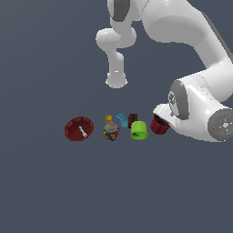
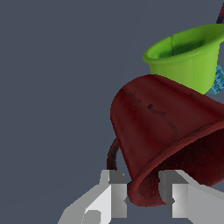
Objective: Pick up a designated object from a clutter of objects.
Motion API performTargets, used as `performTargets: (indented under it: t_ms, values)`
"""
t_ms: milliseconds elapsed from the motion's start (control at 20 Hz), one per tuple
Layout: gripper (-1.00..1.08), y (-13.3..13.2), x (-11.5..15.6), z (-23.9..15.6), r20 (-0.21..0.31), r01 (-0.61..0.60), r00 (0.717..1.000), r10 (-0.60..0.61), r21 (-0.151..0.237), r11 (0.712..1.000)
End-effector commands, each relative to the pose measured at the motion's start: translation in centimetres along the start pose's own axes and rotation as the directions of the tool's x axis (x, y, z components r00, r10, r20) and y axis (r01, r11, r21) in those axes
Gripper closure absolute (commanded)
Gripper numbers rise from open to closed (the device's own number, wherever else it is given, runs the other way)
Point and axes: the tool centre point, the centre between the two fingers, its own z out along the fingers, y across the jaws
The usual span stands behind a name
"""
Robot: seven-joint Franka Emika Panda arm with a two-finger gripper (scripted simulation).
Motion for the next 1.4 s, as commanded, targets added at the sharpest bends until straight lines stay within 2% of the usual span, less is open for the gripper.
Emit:
performTargets:
  t_ms: [0, 850, 1350]
  values:
    - [1.08, 0.8, -1.9, -2.2, -0.003, 0.001, 1.000, -0.001, 0.001, 1.000]
    - [1.08, 5.7, -12.9, -15.9, -0.003, 0.001, 1.000, -0.001, 0.000, 1.000]
    - [1.08, 7.0, -16.1, -20.3, -0.002, 0.001, 1.000, -0.001, 0.001, 1.000]
